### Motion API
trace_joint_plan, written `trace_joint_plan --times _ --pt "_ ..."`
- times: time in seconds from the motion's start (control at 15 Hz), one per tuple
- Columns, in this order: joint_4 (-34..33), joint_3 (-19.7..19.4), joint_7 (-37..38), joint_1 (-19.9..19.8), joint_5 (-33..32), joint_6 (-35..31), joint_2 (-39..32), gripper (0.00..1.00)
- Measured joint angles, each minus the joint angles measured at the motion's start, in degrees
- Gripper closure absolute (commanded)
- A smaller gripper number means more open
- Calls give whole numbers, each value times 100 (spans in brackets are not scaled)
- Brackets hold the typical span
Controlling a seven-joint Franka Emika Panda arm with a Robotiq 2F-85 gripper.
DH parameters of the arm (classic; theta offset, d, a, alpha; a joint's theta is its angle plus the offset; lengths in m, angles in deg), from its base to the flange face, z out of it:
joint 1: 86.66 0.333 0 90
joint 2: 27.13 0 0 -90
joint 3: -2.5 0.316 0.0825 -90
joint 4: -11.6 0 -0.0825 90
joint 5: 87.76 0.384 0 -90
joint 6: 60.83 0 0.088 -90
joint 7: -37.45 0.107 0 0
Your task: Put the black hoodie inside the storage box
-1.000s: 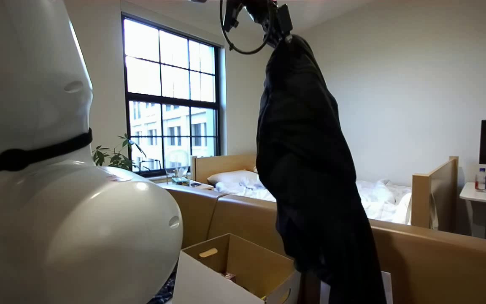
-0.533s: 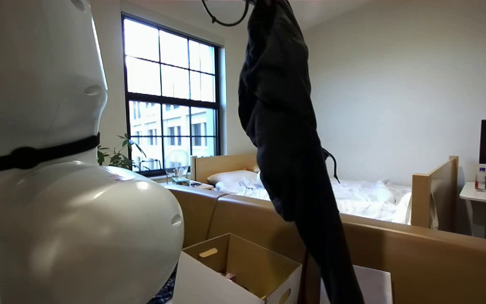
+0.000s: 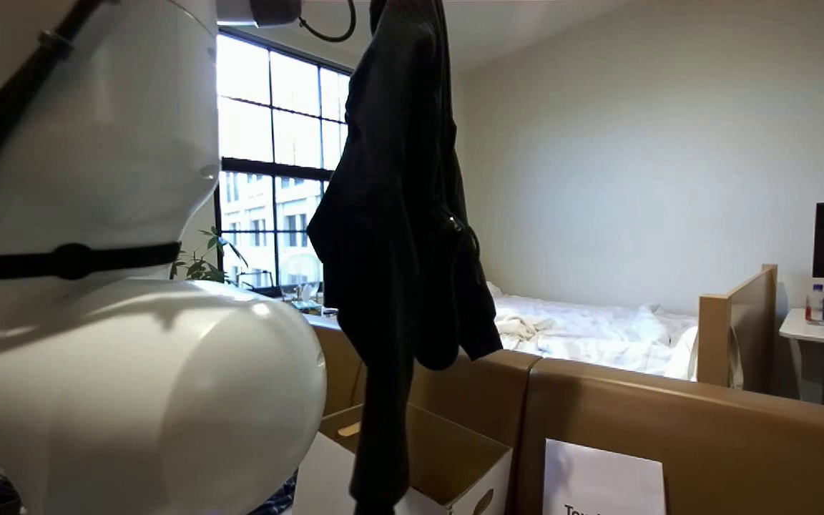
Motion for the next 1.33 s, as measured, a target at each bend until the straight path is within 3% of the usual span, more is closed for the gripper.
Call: trace_joint_plan --times 0.2,0.4,0.73,1.07,1.33 --pt "-352 249 903 594 -1039 126 -513 93" --pt "-706 241 1623 1184 -2062 133 -1059 93" --pt "-1600 -64 2402 1587 -3112 14 -1902 93" --pt "-1902 -1738 3124 2139 -2847 -790 -2018 93" --pt "-2146 -2474 3138 2432 -2508 -1198 -2240 93"
